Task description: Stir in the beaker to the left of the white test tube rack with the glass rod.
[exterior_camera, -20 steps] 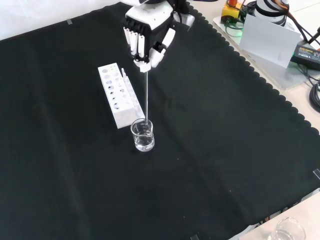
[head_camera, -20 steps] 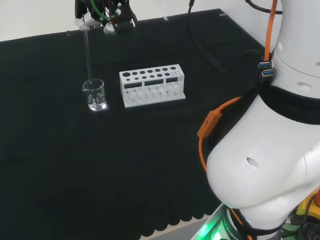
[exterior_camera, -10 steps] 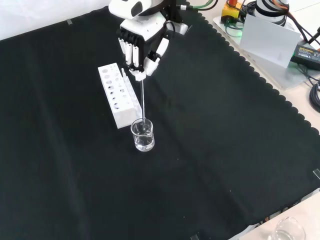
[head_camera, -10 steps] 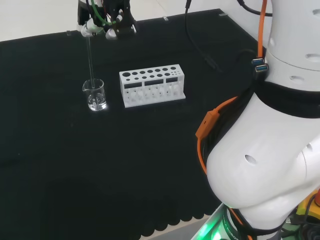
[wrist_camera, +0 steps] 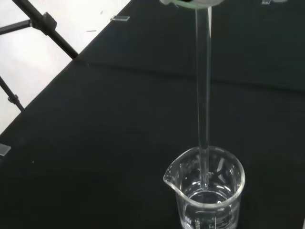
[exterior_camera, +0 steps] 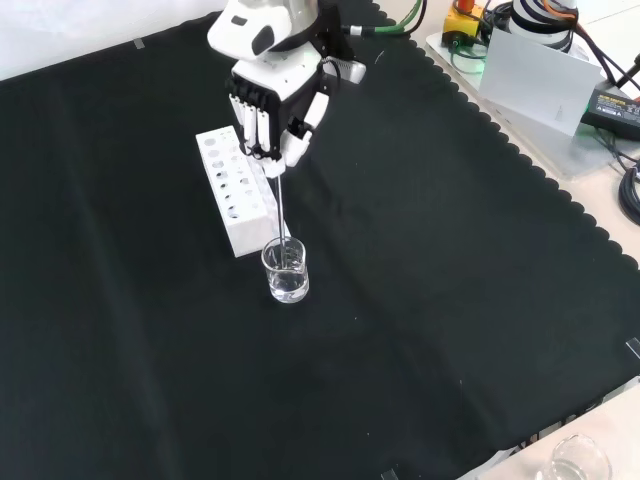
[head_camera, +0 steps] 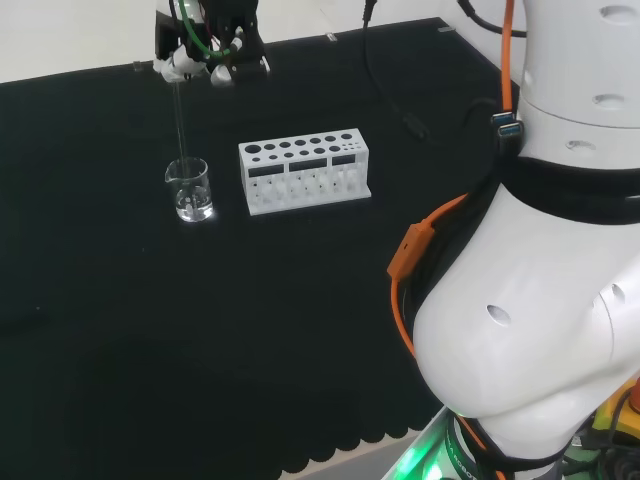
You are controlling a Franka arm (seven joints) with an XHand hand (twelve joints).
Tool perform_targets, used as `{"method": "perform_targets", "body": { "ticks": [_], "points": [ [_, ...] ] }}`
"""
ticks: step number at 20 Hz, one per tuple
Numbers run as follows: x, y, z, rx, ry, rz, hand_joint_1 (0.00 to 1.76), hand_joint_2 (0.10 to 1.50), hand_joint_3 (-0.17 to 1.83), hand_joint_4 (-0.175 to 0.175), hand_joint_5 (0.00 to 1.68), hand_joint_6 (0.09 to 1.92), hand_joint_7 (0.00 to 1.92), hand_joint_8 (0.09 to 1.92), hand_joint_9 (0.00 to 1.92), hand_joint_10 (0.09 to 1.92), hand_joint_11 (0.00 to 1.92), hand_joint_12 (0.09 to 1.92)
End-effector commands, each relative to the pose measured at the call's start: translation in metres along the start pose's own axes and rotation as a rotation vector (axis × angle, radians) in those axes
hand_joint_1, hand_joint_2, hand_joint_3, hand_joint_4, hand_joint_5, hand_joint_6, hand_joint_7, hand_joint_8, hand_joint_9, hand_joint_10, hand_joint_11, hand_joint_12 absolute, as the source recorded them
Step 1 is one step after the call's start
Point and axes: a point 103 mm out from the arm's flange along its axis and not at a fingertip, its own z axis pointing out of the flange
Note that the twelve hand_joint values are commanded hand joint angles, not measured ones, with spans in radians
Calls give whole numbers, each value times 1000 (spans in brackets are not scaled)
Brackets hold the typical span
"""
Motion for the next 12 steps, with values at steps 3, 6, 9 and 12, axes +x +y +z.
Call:
{"method": "perform_targets", "body": {
  "ticks": [3, 6, 9, 12],
  "points": [
    [2, 0, 23, 21, 2, -20, 1429, 1064, -175, -175, 1328, 87, 1195, 764, 1379, 723, 1545, 562],
    [1, -1, 28, 24, -1, -19, 1429, 1064, -175, -175, 1328, 87, 1195, 766, 1378, 724, 1545, 564],
    [-2, -2, 34, 35, -5, -17, 1429, 1064, -175, -175, 1328, 87, 1193, 768, 1377, 727, 1545, 565],
    [-2, -3, 39, 45, -7, -15, 1429, 1065, -175, -175, 1328, 87, 1192, 771, 1376, 729, 1544, 567]
  ]
}}
